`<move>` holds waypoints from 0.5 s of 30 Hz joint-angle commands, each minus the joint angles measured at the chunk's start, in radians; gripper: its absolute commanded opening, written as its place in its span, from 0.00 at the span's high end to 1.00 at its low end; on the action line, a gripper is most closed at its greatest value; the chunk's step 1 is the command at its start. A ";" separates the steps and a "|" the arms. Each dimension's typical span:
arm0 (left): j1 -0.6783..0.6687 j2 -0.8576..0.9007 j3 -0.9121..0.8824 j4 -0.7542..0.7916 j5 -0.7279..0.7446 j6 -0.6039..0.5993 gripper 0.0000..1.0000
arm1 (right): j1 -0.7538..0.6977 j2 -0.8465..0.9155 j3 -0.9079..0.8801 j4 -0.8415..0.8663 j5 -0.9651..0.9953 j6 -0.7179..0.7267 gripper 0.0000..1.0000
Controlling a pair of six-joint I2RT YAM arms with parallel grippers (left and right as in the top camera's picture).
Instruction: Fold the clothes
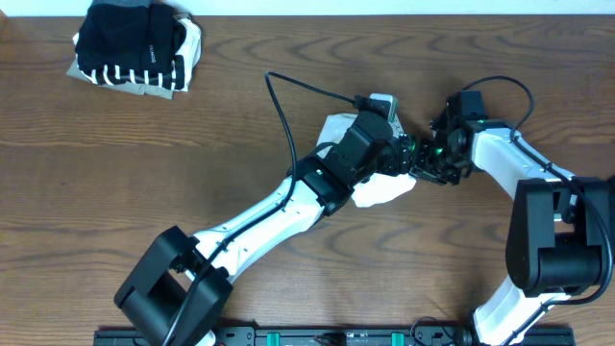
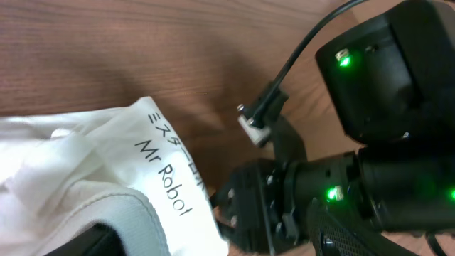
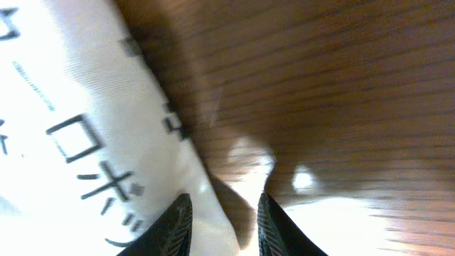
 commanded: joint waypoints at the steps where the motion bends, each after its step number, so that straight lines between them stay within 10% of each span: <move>1: -0.005 0.039 0.029 0.014 -0.002 -0.030 0.27 | 0.021 -0.008 0.004 -0.002 -0.049 -0.016 0.72; 15: -0.005 0.115 0.029 0.029 -0.036 -0.042 0.27 | 0.032 -0.008 0.003 -0.016 -0.048 0.013 0.75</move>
